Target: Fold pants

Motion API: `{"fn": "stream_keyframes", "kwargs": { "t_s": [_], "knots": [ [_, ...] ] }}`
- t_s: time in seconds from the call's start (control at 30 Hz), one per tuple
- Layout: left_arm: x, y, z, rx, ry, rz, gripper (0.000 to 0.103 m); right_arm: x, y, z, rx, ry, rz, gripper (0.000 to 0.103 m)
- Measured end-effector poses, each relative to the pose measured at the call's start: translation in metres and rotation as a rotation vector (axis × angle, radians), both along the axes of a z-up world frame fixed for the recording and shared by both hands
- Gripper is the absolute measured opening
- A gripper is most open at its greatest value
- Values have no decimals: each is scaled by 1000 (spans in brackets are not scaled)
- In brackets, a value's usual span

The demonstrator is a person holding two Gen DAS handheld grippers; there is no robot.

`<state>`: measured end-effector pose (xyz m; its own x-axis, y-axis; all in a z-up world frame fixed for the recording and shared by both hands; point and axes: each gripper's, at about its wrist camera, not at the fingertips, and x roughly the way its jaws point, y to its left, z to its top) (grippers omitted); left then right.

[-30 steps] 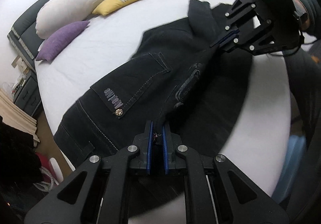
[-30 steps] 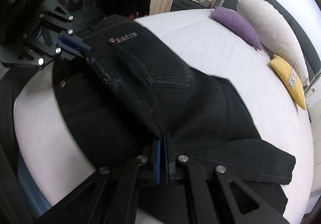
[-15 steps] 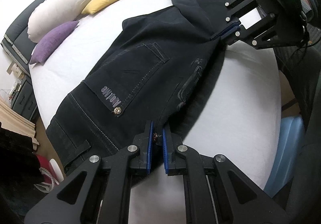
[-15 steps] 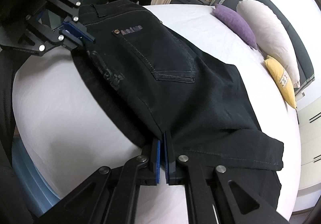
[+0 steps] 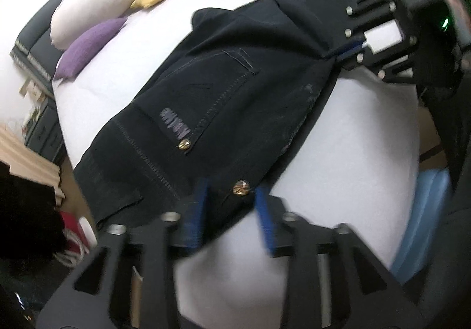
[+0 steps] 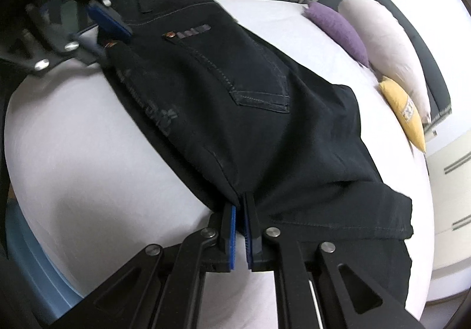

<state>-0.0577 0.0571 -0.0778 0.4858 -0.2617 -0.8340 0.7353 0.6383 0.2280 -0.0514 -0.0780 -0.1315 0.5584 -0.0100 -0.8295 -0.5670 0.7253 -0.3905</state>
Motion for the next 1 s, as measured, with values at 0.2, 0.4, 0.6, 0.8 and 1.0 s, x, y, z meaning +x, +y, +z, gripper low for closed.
{"fn": "stream_keyframes", "kwargs": {
  "t_s": [0.2, 0.4, 0.6, 0.8, 1.0],
  "knots": [
    [10, 0, 61, -201, -47, 88, 77, 0, -11, 5, 82, -6, -53, 10],
    [84, -45, 33, -298, 81, 241, 75, 11, -53, 34, 368, 107, -180, 46],
    [106, -71, -27, -229, 209, 297, 59, 52, -223, 56, 857, 101, -650, 55],
    [117, -70, -31, -261, 244, 327, 59, 95, -377, 14, 1292, 72, -1008, 56],
    [121, -80, -36, -251, 255, 335, 59, 134, -420, -29, 1426, 93, -1179, 47]
  ]
}}
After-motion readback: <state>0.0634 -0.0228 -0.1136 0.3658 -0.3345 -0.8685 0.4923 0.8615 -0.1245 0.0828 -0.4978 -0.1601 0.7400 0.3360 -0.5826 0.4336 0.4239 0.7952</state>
